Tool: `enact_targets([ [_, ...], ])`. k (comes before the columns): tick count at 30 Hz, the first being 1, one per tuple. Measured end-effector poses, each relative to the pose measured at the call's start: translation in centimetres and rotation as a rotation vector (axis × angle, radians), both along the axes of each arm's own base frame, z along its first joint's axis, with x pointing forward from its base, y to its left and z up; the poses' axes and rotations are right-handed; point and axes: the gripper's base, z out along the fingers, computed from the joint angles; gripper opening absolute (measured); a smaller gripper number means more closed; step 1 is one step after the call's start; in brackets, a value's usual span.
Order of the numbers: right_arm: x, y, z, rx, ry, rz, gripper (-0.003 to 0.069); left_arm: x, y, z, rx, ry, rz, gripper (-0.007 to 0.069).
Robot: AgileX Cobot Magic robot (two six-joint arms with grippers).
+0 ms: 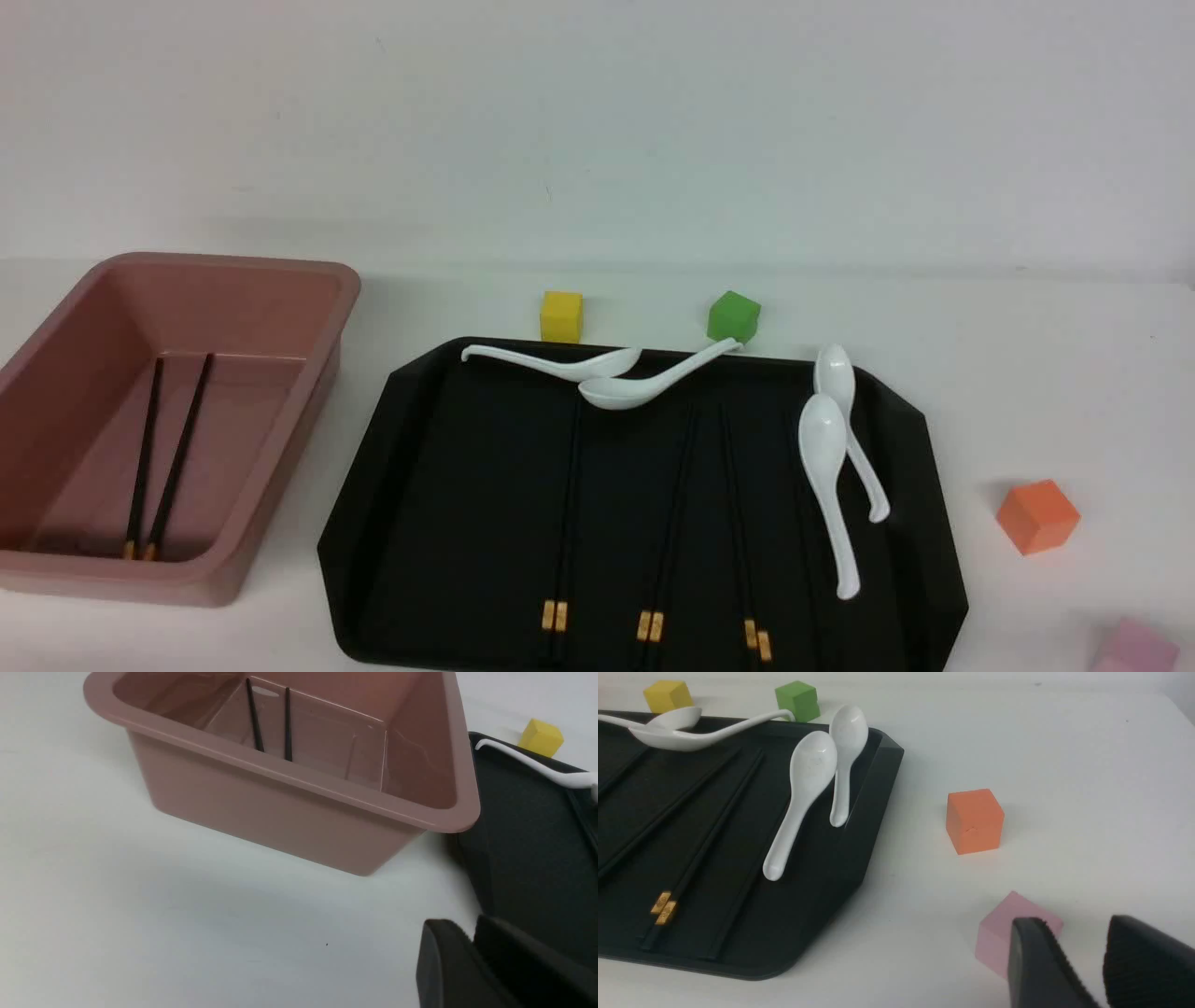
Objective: On white tablecloth take chopsticks from black tray and put them in box.
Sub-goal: 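Reach over to the black tray and grasp a pair of chopsticks with the left gripper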
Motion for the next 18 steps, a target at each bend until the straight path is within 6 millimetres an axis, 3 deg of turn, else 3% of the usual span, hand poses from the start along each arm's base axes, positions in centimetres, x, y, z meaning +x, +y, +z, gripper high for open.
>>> enact_targets([
  [18,0.0,0.0,0.0,0.0,0.0,0.0,0.0242,0.0,0.0,0.0,0.0,0.0,0.0,0.0113],
])
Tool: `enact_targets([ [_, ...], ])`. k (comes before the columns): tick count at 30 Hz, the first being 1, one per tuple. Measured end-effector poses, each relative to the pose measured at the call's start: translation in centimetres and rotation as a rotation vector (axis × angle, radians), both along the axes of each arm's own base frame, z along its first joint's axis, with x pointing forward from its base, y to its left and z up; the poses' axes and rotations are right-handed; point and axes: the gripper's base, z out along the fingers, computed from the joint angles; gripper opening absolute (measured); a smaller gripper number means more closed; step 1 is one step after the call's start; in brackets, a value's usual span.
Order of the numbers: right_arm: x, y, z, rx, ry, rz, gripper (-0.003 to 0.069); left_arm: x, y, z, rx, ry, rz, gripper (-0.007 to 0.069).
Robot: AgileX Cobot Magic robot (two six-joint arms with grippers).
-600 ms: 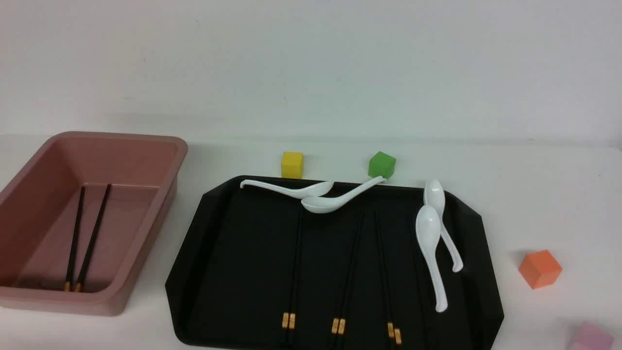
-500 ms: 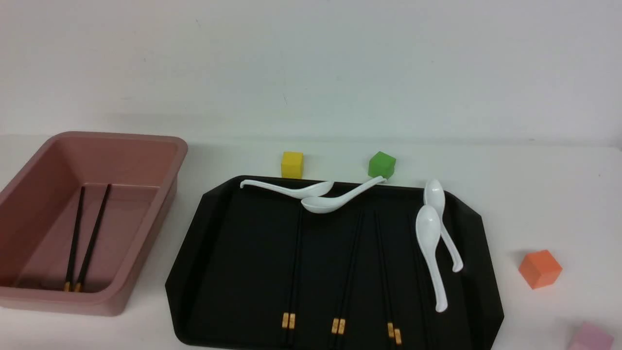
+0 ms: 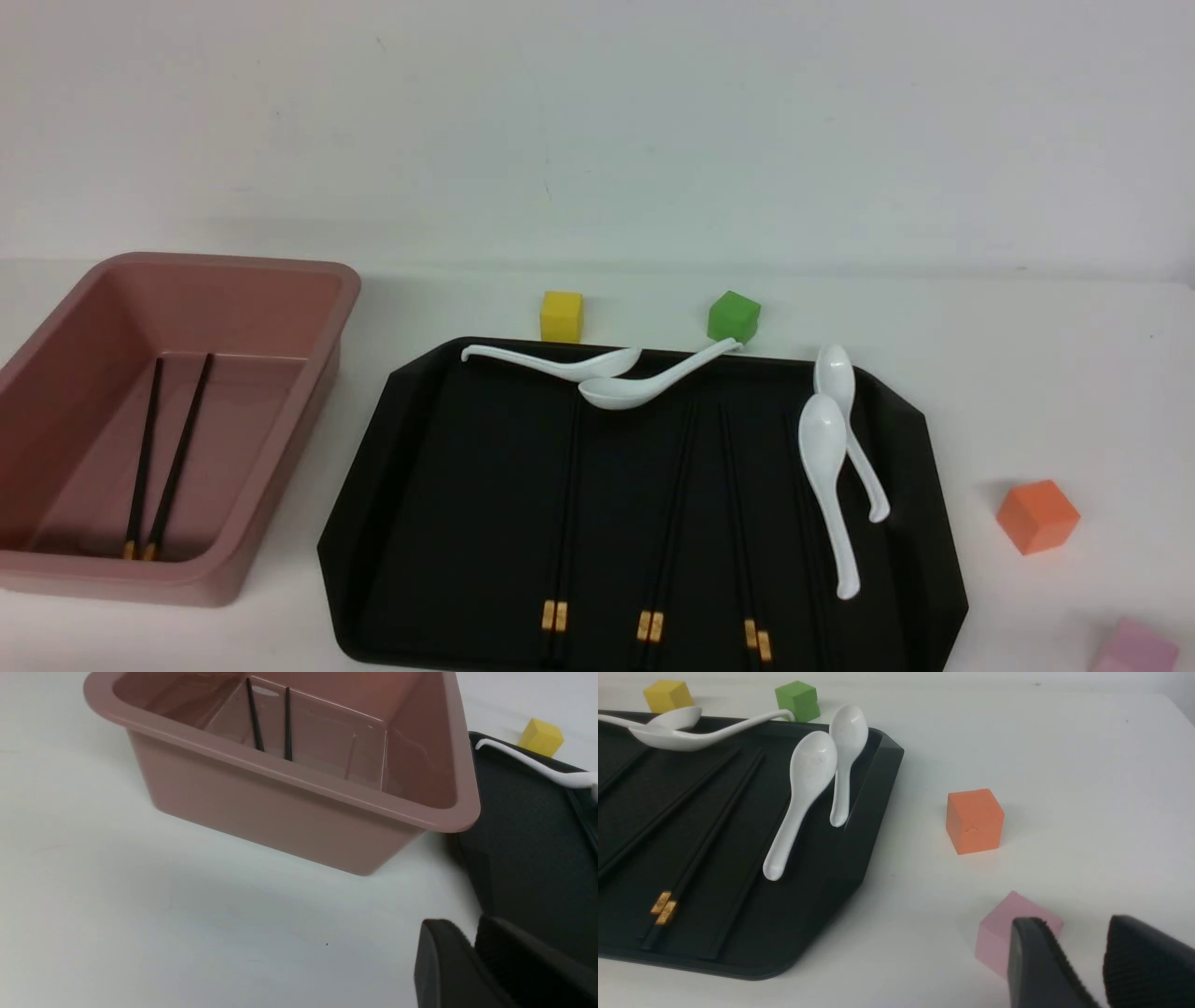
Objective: On white tablecloth take chopsticks from black tray and put them in box.
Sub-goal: 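Reach over to the black tray and grasp a pair of chopsticks with the left gripper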
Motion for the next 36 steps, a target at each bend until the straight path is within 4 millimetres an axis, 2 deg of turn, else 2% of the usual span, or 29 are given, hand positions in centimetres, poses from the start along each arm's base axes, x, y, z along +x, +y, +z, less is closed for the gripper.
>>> enact_targets([
  [18,0.0,0.0,0.0,0.0,0.0,0.0,0.0242,0.0,0.0,0.0,-0.011,-0.001,0.004,0.0132],
  [20,0.0,0.0,0.0,0.0,0.0,0.0,0.0242,0.0,-0.2,0.0,-0.126,0.0,0.013,0.0133],
  [21,0.0,0.0,0.0,0.0,0.0,0.0,0.0242,0.0,-0.5,0.0,-0.25,0.002,0.024,0.0134],
  [24,0.0,0.0,0.0,0.0,0.0,0.0,0.0242,0.0,-1.5,0.3,-0.748,0.024,0.064,0.0134],
  [26,0.0,0.0,0.0,0.0,0.0,0.0,0.0242,0.0,-1.8,0.5,-0.938,0.039,0.078,0.0137],
  [28,0.0,0.0,0.0,0.0,0.0,0.0,0.0242,-0.1,-2.4,1.0,-1.277,0.07,0.098,0.0141],
  [32,0.0,0.0,0.0,0.0,0.0,0.0,0.0242,0.0,-2.6,1.6,-1.501,0.074,0.102,0.0144],
  [36,0.0,0.0,0.0,0.0,0.0,0.0,0.0242,0.2,-1.9,2.2,-1.545,-0.03,0.124,0.0145],
])
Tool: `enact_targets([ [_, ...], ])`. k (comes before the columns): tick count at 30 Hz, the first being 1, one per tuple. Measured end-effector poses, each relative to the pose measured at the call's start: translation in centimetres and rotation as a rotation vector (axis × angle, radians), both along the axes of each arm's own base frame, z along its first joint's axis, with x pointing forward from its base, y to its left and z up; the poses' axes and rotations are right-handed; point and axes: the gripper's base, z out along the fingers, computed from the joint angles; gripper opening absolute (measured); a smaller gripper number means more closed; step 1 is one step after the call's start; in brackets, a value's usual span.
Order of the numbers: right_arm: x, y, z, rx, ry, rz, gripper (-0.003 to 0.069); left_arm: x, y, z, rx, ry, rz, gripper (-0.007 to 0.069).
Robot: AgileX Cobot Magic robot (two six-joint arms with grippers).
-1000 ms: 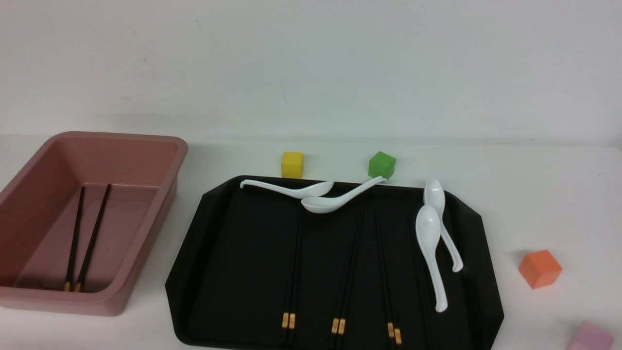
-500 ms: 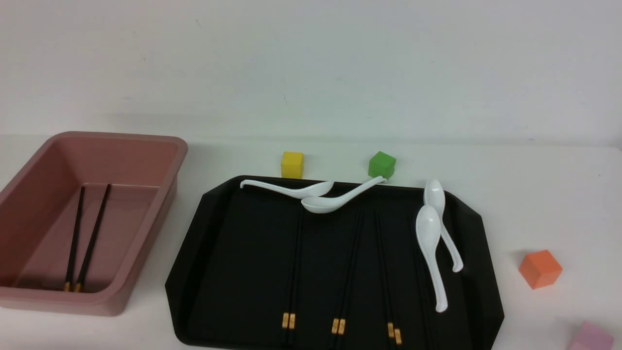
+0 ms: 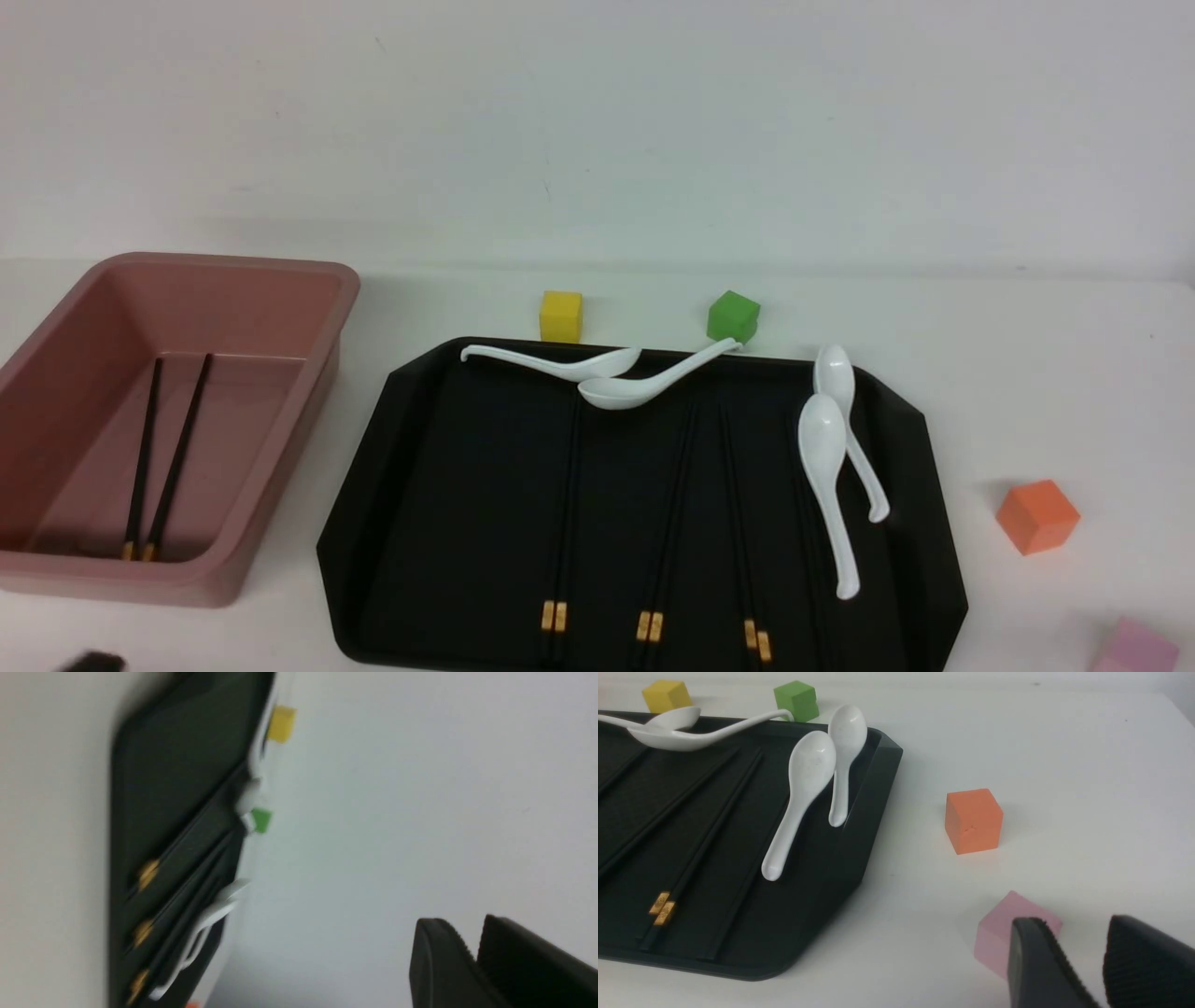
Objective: On white tablecloth take chopsticks from black tray and put them in box.
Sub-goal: 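Reach over to the black tray and grasp a pair of chopsticks with the left gripper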
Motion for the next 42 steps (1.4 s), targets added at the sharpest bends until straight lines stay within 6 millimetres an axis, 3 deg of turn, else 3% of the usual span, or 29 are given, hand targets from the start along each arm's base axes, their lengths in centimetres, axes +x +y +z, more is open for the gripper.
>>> enact_targets([
  [4,0.0,0.0,0.0,0.0,0.0,0.0,0.0242,0.1,0.8,1.2,0.026,-0.085,0.089,0.0128],
  [9,0.0,0.0,0.0,0.0,0.0,0.0,0.0242,-0.9,0.8,6.6,0.259,-0.259,0.097,0.0022],
  [10,0.0,0.0,0.0,0.0,0.0,0.0,0.0242,-1.0,0.4,9.0,0.406,-0.288,0.063,-0.0013],
  [12,0.0,0.0,0.0,0.0,0.0,0.0,0.0242,-0.4,-0.3,11.8,0.591,-0.262,-0.036,-0.0013],
  [15,0.0,0.0,0.0,0.0,0.0,0.0,0.0242,2.1,-1.7,13.8,0.849,-0.067,-0.352,-0.0013],
  [18,0.0,0.0,0.0,0.0,0.0,0.0,0.0242,5.0,-2.0,13.2,0.99,0.242,-0.679,-0.0013],
  [19,0.0,0.0,0.0,0.0,0.0,0.0,0.0242,5.2,-1.9,13.1,0.998,0.266,-0.699,-0.0013],
  [21,0.0,0.0,0.0,0.0,0.0,0.0,0.0242,8.1,-1.1,11.5,1.068,0.533,-0.892,-0.0013],
  [26,0.0,0.0,0.0,0.0,0.0,0.0,0.0242,11.8,-1.4,9.3,1.022,0.685,-1.031,-0.0013],
  [35,0.0,0.0,0.0,0.0,0.0,0.0,0.0242,15.5,-8.8,7.5,1.086,0.673,-1.199,-0.0013],
  [37,0.0,0.0,0.0,0.0,0.0,0.0,0.0242,16.7,-11.3,7.1,1.167,0.674,-1.242,-0.0013],
  [38,0.0,0.0,0.0,0.0,0.0,0.0,0.0242,16.8,-11.5,7.1,1.175,0.673,-1.244,-0.0013],
  [39,0.0,0.0,0.0,0.0,0.0,0.0,0.0242,18.0,-13.3,6.7,1.253,0.654,-1.254,-0.0013],
  [42,0.0,0.0,0.0,0.0,0.0,0.0,0.0242,20.0,-15.9,6.3,1.367,0.613,-1.245,-0.0013],
])
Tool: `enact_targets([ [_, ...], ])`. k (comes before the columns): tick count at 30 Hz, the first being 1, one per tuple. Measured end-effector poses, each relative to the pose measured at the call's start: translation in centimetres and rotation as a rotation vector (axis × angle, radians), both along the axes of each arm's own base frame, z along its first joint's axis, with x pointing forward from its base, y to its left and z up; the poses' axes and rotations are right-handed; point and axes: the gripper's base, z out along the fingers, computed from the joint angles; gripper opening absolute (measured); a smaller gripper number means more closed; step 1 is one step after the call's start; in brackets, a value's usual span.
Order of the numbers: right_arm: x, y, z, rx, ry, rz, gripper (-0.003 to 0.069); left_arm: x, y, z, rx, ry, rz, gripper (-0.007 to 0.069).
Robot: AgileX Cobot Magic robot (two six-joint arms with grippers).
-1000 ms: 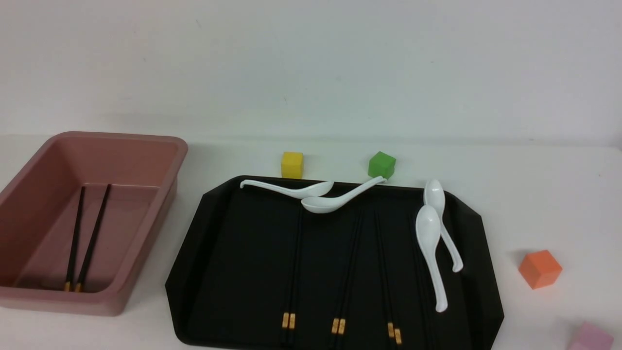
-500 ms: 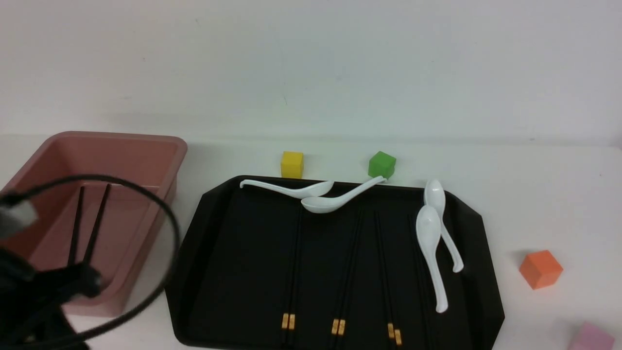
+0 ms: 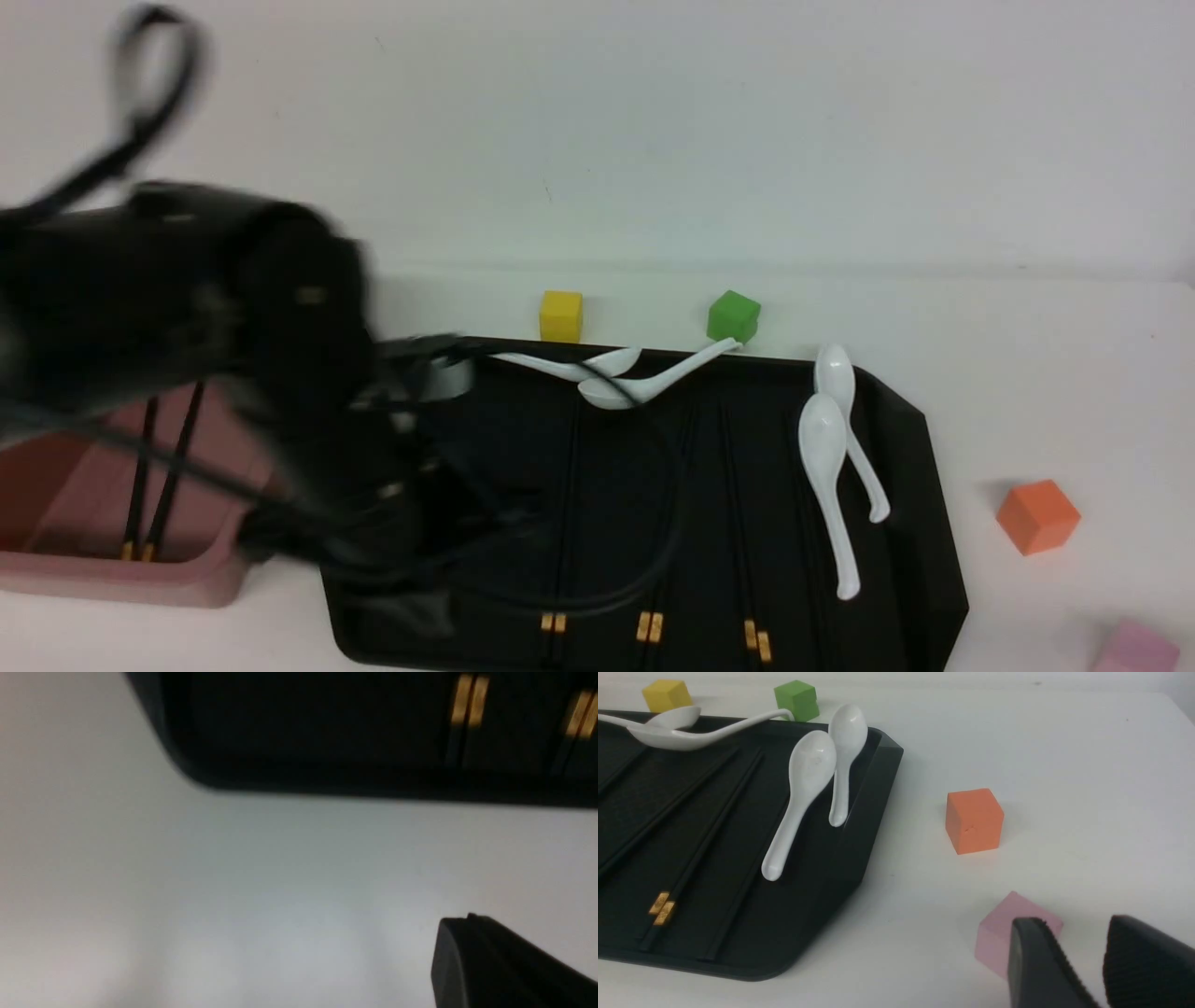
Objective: On white tablecloth take chopsticks from black tray and put them in box.
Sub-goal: 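Reach over to the black tray and grasp a pair of chopsticks with the left gripper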
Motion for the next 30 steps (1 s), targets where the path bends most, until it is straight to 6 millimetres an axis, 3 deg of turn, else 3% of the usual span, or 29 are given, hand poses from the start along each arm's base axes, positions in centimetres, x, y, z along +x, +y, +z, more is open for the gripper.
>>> enact_targets([
  [6,0.0,0.0,0.0,0.0,0.0,0.0,0.0242,3.5,-4.6,-2.0,0.122,-0.079,-0.02,0.0048],
  [9,0.0,0.0,0.0,0.0,0.0,0.0,0.0242,4.6,-5.6,-2.9,0.135,-0.081,0.002,0.01],
  [17,0.0,0.0,0.0,0.0,0.0,0.0,0.0242,8.3,-8.4,-6.6,0.172,-0.062,-0.013,0.0332],
  [30,0.0,0.0,0.0,0.0,0.0,0.0,0.0242,9.3,-8.7,-9.9,0.268,-0.025,-0.067,0.0363],
])
